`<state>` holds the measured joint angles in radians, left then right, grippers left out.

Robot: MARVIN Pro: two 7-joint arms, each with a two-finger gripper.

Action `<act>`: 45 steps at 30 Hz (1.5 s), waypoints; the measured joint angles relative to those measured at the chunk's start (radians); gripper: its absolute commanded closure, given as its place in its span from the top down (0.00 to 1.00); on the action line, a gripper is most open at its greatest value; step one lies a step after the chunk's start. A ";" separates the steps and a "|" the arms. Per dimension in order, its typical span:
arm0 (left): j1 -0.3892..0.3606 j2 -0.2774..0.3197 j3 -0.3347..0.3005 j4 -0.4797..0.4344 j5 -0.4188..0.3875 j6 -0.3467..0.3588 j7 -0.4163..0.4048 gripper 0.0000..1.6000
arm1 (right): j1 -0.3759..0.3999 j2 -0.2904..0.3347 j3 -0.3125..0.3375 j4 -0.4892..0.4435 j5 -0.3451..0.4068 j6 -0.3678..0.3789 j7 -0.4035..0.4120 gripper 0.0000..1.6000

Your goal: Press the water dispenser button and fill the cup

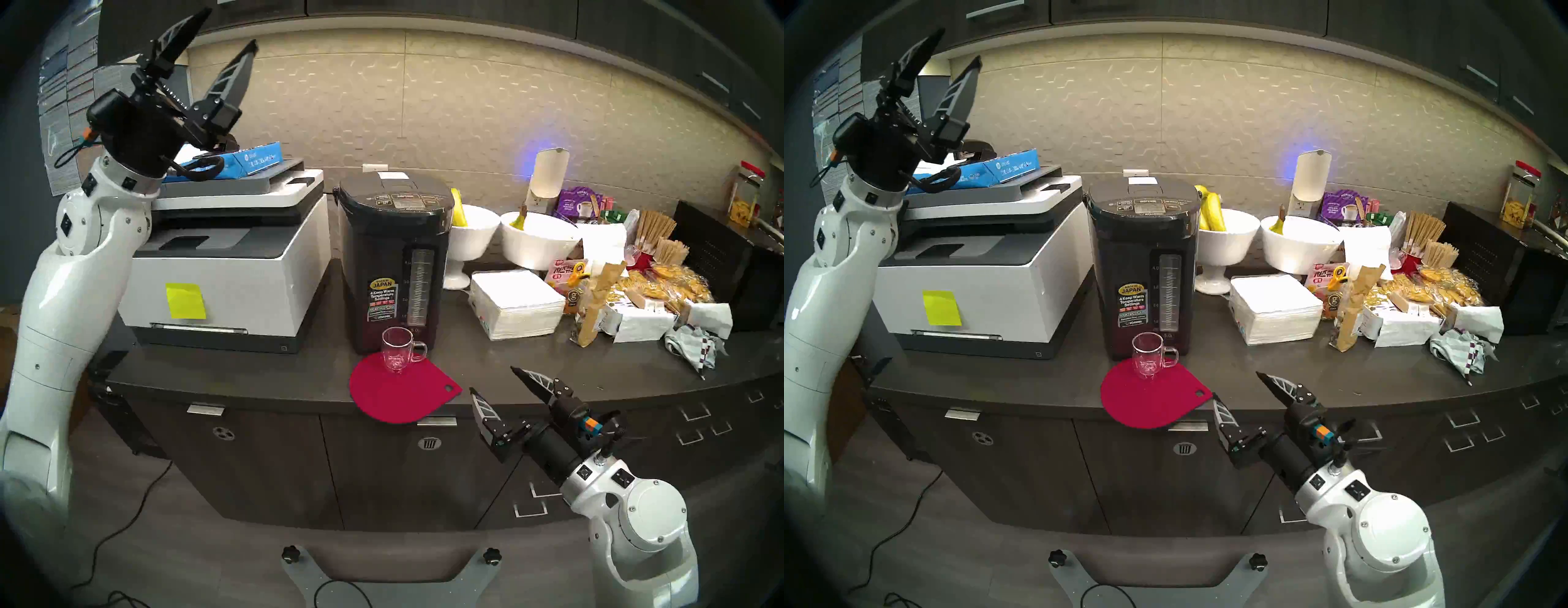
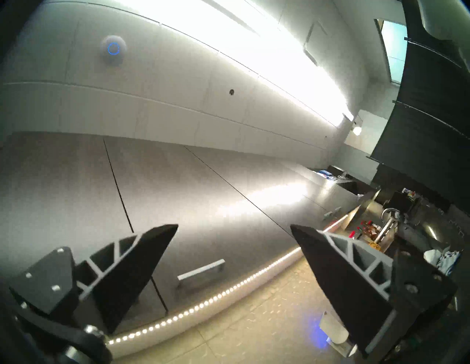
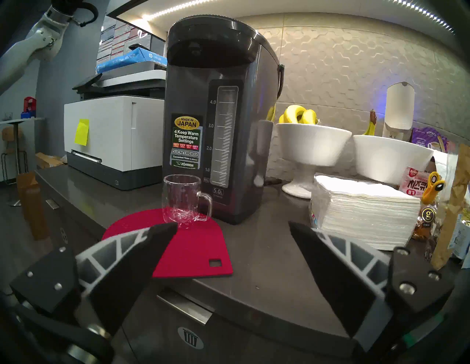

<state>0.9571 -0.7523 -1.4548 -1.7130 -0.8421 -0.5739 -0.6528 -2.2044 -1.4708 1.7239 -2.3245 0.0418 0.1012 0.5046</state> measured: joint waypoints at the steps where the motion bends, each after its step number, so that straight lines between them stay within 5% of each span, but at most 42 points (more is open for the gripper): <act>1: -0.008 -0.004 0.011 0.002 0.002 0.007 -0.002 1.00 | 0.000 0.000 0.000 0.000 0.000 0.000 0.000 1.00; 8: -0.055 -0.018 0.027 0.001 -0.018 0.052 0.000 1.00 | 0.000 0.000 0.000 0.000 0.000 0.000 0.000 1.00; 23: -0.121 0.022 -0.057 -0.027 -0.089 0.114 0.006 1.00 | 0.000 -0.001 0.000 0.000 0.000 0.000 0.001 1.00; 45: -0.248 0.041 0.030 -0.050 -0.137 0.330 0.042 1.00 | 0.000 -0.001 0.000 0.000 -0.001 0.000 0.001 1.00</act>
<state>0.7093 -0.7117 -1.4244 -1.7625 -0.9794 -0.2434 -0.6113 -2.2045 -1.4719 1.7243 -2.3246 0.0412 0.1013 0.5055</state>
